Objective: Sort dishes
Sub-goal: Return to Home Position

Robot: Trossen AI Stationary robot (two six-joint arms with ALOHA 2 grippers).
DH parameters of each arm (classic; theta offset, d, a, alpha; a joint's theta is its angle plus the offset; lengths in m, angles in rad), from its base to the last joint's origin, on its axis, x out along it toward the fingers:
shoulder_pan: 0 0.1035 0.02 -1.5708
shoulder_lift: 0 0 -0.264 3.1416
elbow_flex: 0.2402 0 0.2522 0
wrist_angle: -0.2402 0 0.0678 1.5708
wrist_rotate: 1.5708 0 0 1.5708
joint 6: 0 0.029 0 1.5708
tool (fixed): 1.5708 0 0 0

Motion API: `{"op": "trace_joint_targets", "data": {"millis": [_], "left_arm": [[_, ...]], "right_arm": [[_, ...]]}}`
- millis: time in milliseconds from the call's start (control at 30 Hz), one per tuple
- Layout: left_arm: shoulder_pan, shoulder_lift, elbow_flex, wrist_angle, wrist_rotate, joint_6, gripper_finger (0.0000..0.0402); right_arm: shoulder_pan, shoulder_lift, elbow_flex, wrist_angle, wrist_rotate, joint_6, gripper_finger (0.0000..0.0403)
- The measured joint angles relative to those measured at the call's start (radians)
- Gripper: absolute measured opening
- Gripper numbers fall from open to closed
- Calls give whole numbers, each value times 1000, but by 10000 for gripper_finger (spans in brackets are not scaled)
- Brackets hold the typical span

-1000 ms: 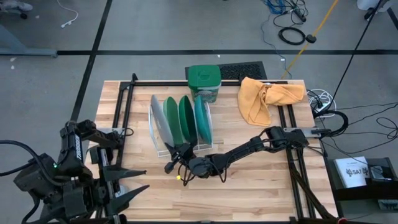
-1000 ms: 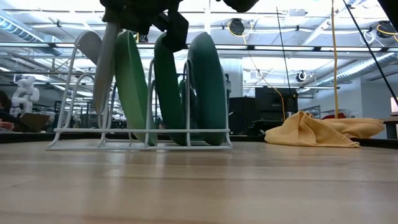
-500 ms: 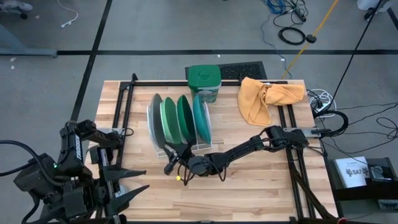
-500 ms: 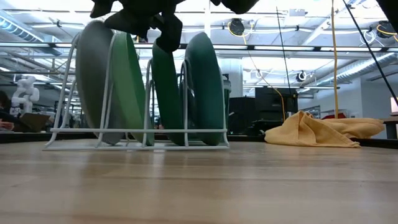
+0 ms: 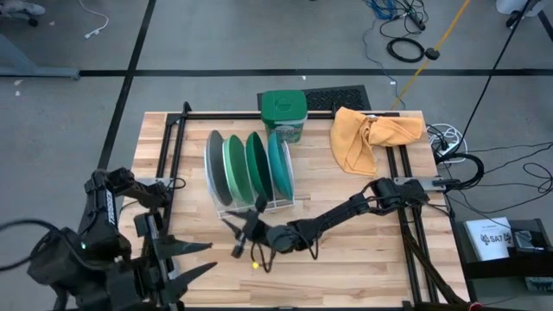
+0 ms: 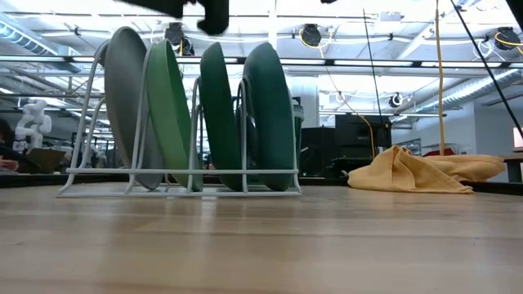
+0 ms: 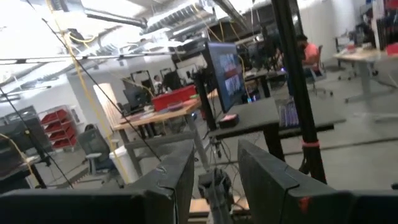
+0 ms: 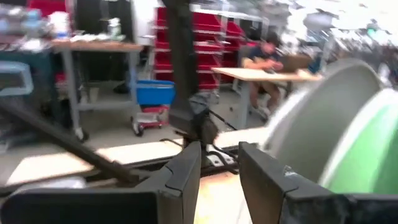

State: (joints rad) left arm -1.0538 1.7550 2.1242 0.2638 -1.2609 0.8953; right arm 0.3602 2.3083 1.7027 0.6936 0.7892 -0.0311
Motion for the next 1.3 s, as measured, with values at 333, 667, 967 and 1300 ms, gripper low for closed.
{"op": "trace_joint_targets", "data": {"millis": [333, 667, 967, 1300], "left_arm": [[-2, -1, 0, -468, -68, -374, 119], [-13, -1, 0, -1332, -204, -1225, 7], [-58, -29, -224, -1773, -305, -1925, 1], [-2, -59, -591, -1674, -281, -2283, 1]], "right_arm": [[113, -71, 0, -19, -112, -330, 102], [241, -225, 0, -289, -195, -446, 9], [357, -397, -1, -633, -189, -494, 1], [426, -597, -88, -806, -53, -415, 0]]}}
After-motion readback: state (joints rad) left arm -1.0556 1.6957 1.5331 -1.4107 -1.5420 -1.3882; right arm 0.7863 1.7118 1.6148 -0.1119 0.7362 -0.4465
